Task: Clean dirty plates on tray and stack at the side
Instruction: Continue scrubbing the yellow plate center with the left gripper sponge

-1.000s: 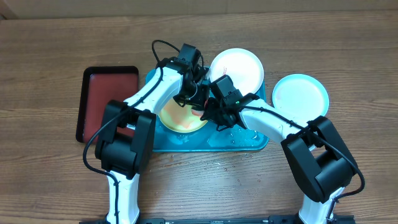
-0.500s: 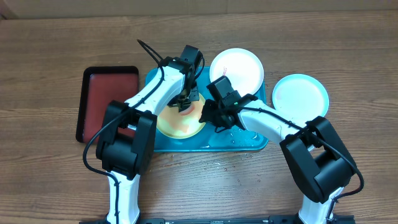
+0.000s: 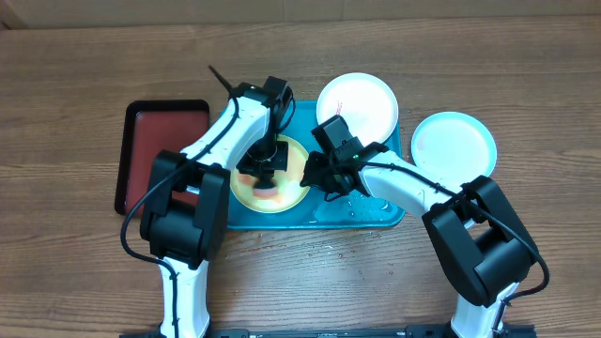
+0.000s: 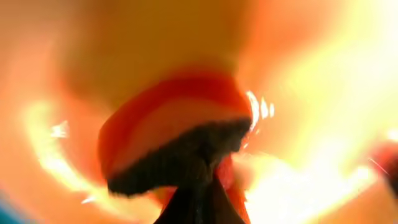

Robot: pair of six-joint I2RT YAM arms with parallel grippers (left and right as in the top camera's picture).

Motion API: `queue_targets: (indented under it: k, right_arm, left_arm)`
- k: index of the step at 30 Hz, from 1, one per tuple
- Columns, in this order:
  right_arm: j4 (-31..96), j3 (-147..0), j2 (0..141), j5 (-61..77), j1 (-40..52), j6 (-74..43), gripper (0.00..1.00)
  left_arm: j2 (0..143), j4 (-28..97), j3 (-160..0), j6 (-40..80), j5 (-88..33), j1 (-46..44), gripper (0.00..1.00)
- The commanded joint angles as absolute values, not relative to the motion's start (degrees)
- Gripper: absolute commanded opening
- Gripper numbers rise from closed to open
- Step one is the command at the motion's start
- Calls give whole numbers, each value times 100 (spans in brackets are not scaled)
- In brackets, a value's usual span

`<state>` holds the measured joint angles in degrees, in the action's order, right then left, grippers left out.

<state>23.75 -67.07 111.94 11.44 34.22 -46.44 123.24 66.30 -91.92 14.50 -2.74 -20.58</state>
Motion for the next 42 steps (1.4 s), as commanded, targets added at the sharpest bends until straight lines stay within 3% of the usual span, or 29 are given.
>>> queue_targets:
  k: [1, 6, 9, 10, 14, 18, 22, 31, 36, 42]
  right_arm:
    - [2377, -6661, 11284, 1068, 3395, -4685, 4]
    - [2377, -6661, 11284, 1066, 3395, -4683, 4]
    - [2375, -6661, 11284, 1063, 3395, -4683, 4]
    - [2375, -6661, 11284, 1063, 3395, -4683, 4]
    - [2373, -6661, 11284, 1063, 3395, -4683, 4]
    - [2368, -6661, 11286, 1061, 3395, -4683, 4]
    - [2349, -6661, 11284, 1061, 3395, -4683, 4]
    - [2307, -6661, 11284, 1063, 3395, -4683, 4]
    - [2309, -6661, 11284, 1063, 3395, -4659, 4]
    - [2307, -6661, 11284, 1063, 3395, -4661, 4]
  left_arm:
    - [12449, 6451, -9124, -495, -2196, -2102, 4]
    - [12449, 5793, -9124, -497, -1544, -2102, 4]
    - [12449, 5347, -9124, 32, -482, -2102, 5]
    - [12449, 5162, -9124, 587, 397, -2095, 4]
    - [12449, 5319, -9124, 1647, 2187, -2091, 4]
    - [12449, 5870, -9124, 2150, 2740, -2091, 4]
    - [12449, 6307, -9124, 1824, 2432, -2112, 4]
    - [12449, 7212, -9124, -777, -128, -2117, 4]
    - [12449, 7041, -9124, -1490, -1455, -2117, 4]
    - [12449, 6158, -9124, -1378, -1551, -2112, 4]
